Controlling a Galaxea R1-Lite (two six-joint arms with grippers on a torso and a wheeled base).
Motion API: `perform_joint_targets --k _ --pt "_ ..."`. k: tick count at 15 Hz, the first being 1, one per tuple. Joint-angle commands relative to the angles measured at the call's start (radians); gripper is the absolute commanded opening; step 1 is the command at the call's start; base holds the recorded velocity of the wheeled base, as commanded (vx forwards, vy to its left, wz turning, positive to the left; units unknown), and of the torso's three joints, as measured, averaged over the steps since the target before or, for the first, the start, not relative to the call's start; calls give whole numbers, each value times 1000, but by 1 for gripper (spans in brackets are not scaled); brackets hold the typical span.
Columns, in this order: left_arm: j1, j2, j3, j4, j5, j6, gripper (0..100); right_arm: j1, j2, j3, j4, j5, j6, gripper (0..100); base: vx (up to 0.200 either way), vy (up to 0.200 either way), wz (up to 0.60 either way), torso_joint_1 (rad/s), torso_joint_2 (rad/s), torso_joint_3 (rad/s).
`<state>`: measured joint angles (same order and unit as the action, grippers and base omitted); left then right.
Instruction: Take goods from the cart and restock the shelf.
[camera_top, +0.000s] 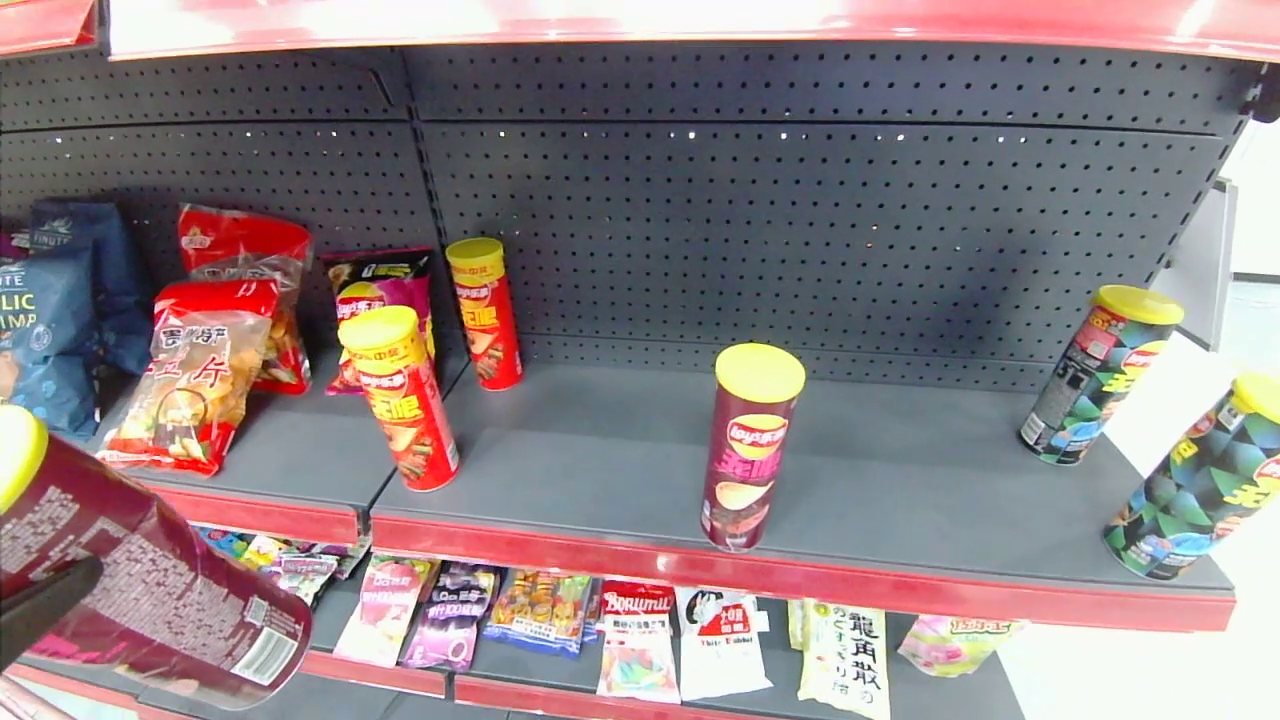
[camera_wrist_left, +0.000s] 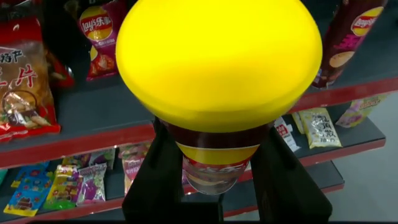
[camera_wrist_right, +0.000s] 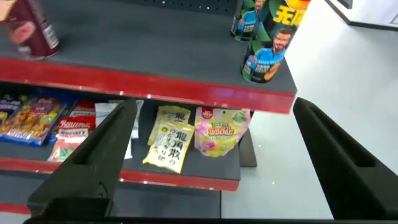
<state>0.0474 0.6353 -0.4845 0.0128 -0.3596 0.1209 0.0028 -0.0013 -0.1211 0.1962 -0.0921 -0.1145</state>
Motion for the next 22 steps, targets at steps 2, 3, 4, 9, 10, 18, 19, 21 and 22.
perform_joint_targets --k 2,3,4,9,10,18,19,21,22 --pt "0 1 0 -4 1 2 0 0 1 0 -1 0 -1 100 0 0 0 0 0 0" --pt "0 1 0 -4 1 2 0 0 1 0 -1 0 -1 100 0 0 0 0 0 0" --pt "0 1 0 -4 1 2 0 0 1 0 0 2 -1 100 0 0 0 0 0 0" --pt "0 1 -2 -14 1 2 0 0 1 0 -1 0 1 100 0 0 -360 0 0 1" --pt "0 3 -3 -17 1 2 0 0 1 0 -1 0 1 100 0 0 0 0 0 0" --pt "2 83 -8 -30 5 -1 0 0 1 0 0 -1 12 100 0 0 0 0 0 0" --pt "-8 142 -9 -68 -2 2 0 0 1 1 0 -1 33 100 0 0 0 0 0 0" --pt "-84 257 -11 -151 -15 0 0 0 1 8 -6 0 64 100 0 0 0 0 0 0" --pt "-149 360 -11 -247 -15 -1 0 0 1 15 -18 8 53 100 0 0 0 0 0 0"
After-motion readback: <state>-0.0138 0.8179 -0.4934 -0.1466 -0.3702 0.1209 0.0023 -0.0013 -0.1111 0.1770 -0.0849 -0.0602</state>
